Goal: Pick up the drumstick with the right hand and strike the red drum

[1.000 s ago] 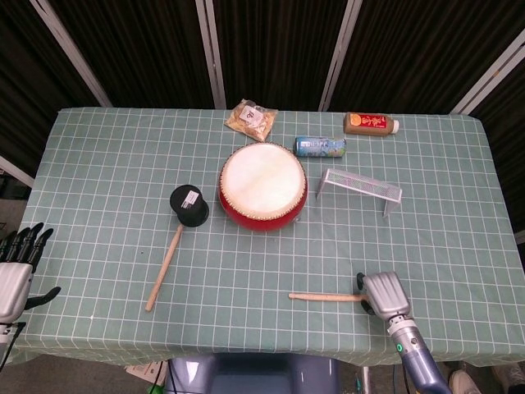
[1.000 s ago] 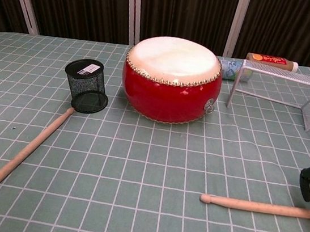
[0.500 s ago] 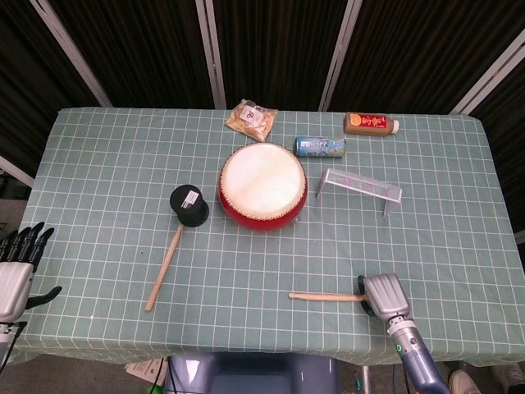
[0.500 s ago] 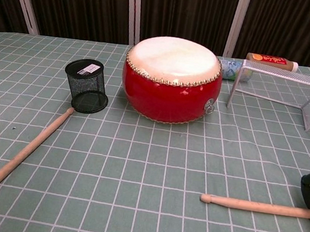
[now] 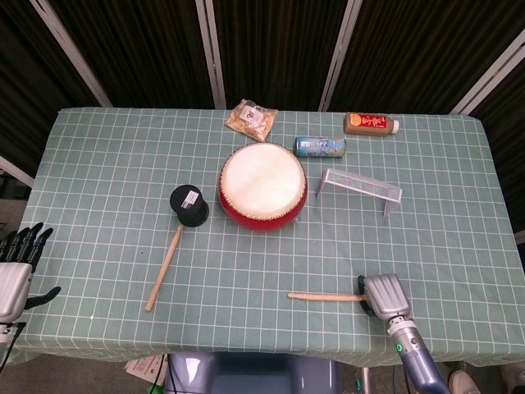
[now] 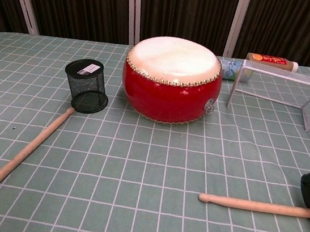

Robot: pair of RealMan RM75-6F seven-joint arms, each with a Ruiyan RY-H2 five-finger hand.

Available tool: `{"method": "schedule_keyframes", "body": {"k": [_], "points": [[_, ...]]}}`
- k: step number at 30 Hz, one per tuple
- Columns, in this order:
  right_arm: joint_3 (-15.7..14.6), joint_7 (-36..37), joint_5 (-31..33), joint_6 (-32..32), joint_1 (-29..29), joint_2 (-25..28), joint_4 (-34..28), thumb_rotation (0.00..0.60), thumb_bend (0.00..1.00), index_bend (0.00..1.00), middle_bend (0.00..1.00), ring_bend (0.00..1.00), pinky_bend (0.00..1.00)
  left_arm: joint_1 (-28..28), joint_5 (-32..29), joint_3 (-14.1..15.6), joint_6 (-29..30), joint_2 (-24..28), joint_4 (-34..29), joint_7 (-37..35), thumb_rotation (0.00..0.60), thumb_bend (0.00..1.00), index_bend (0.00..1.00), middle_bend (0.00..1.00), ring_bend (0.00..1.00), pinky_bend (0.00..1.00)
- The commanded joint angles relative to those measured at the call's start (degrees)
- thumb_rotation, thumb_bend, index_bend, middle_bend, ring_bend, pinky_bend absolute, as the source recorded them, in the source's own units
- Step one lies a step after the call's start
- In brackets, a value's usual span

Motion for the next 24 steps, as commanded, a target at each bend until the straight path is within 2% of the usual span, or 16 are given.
{"method": "schedule_keyframes", "body": {"k": [1, 10, 19, 24], "points": [[0.61, 1.64, -0.59, 0.69, -0.05, 1.11, -1.5, 0.6, 0.6, 0.83, 0.99, 1.0, 0.99, -0.04, -0.03, -0.03, -0.05, 0.0, -0.07, 0.02, 0.6, 0.0, 0.0, 0.0, 0.0, 0.01], [4.11, 6.73, 0.13, 3.55, -0.5, 6.95, -9.4, 0.6, 0.61, 0.85, 0.99, 1.0, 0.99, -0.01, -0.21, -0.03, -0.12, 0.05, -0.25, 0.13, 0.6, 0.0, 0.0, 0.0, 0.0, 0.01], [10.22, 15.96, 7.3, 4.99, -1.5, 13.45, -18.11, 0.6, 0.64, 0.89, 1.0, 1.0, 0.99, 0.0, -0.41, -0.02, -0.28, 0.06, -0.31, 0.1, 0.6, 0.0, 0.0, 0.0, 0.0, 0.01], [13.17, 18.3, 9.86, 5.45, -1.21, 16.95, -20.65, 0.6, 0.64, 0.9, 1.0, 1.0, 0.99, -0.11, -0.63, -0.08, -0.57, 0.15, -0.73, 0.28, 0.6, 0.0, 0.0, 0.0, 0.0, 0.01]]}}
